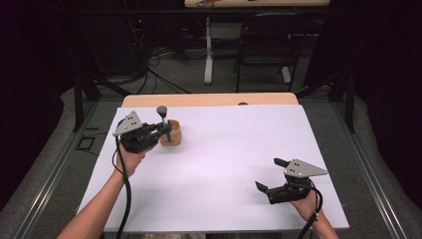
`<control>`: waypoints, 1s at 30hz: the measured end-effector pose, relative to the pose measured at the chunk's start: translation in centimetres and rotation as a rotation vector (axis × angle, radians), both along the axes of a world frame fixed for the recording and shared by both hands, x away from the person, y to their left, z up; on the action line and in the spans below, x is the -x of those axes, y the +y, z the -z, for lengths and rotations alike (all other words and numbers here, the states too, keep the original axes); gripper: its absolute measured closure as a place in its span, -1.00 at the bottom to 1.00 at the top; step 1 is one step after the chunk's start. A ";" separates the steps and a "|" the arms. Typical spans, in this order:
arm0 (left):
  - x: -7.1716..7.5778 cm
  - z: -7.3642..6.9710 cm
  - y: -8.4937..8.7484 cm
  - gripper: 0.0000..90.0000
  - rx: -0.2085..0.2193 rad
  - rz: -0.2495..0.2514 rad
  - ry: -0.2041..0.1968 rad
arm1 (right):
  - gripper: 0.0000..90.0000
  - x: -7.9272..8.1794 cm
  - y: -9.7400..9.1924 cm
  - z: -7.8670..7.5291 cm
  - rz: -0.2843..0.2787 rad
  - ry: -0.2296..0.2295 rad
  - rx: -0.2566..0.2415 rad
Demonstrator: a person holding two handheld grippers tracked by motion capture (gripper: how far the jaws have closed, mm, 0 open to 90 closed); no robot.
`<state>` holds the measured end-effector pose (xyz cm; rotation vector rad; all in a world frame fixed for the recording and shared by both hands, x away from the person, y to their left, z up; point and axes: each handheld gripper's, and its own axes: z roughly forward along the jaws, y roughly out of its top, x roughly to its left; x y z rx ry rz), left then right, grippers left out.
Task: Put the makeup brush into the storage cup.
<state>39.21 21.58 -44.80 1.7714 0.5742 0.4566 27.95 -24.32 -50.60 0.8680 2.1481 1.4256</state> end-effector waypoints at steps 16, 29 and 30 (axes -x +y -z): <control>-1.8 -1.3 -0.4 0.74 -0.006 -0.021 -0.021 | -1.00 0.0 0.0 0.0 -0.004 -0.001 0.000; -3.5 -2.5 -0.1 0.74 0.012 -0.052 -0.028 | -1.00 0.0 0.0 -0.1 -0.004 -0.005 0.004; -3.6 -2.5 -0.1 0.74 0.011 -0.053 -0.028 | -1.00 0.1 0.0 -0.1 -0.003 -0.005 0.004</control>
